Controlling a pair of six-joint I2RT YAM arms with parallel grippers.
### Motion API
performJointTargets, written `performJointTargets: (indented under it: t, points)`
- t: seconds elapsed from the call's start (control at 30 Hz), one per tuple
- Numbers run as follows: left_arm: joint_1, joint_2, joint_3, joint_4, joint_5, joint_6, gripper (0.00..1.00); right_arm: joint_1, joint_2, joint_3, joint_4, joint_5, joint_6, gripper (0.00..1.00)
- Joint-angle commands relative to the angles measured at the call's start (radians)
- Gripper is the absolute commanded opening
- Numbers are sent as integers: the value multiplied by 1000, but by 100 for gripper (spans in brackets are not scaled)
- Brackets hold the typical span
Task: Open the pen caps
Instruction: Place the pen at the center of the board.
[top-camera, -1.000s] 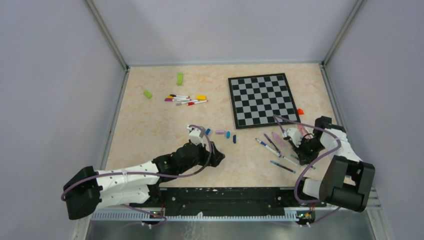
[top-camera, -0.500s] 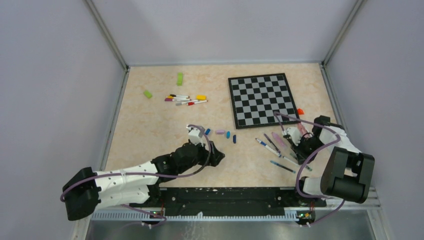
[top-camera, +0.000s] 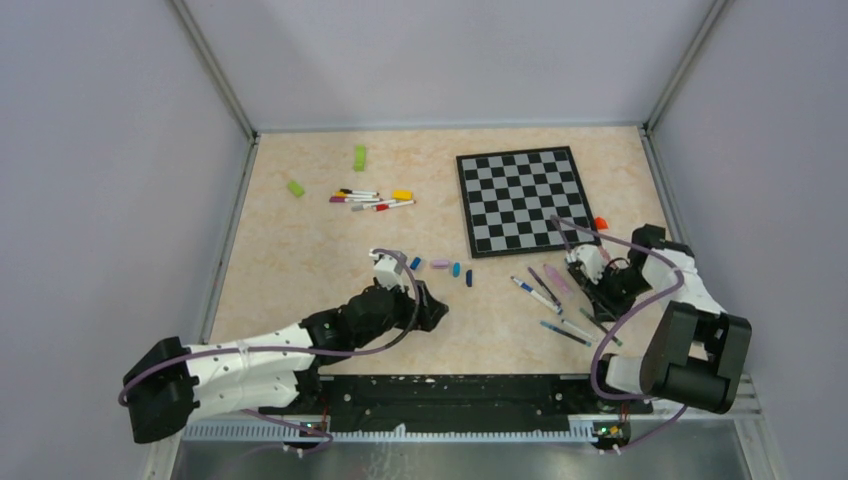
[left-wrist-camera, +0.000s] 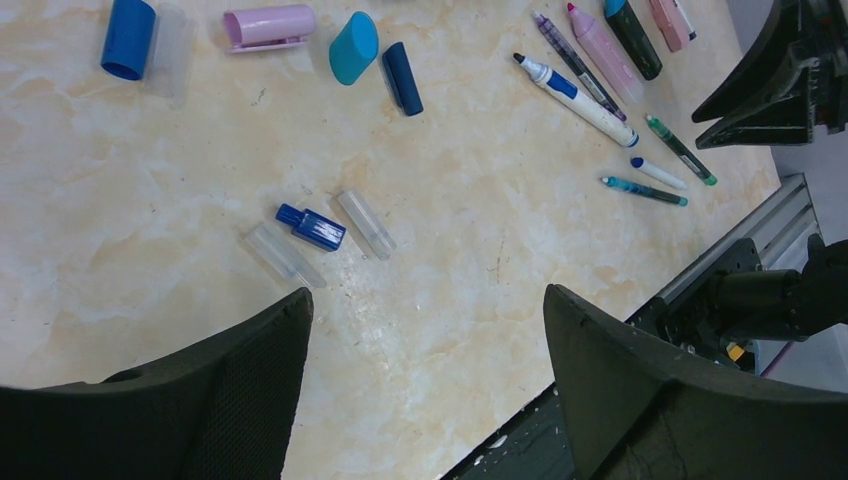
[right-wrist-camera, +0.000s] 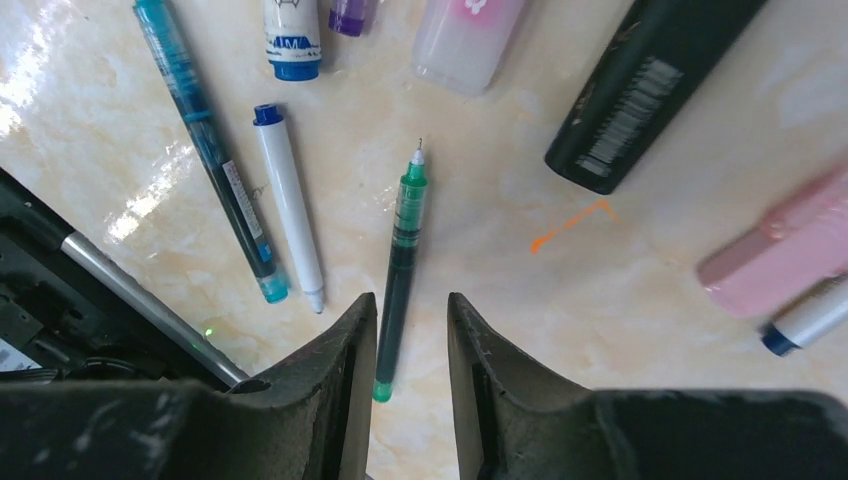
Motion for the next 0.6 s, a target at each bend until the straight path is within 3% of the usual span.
performJointTargets:
  t: [0.0, 0.37, 0.47, 0.57]
  points:
    - [9, -38, 12, -5, -47, 30, 88, -14, -67, 91, -62, -73, -11, 31]
    - [61, -108, 10, -31, -58, 73, 94, -12, -164, 218, -127, -375, 41, 31]
    - [138, -107, 26, -28, 1, 95, 96, -12, -242, 225, 0, -557, 175, 32]
    - [222, -98, 41, -13, 66, 125, 98, -12, -295, 210, 124, -696, 304, 42]
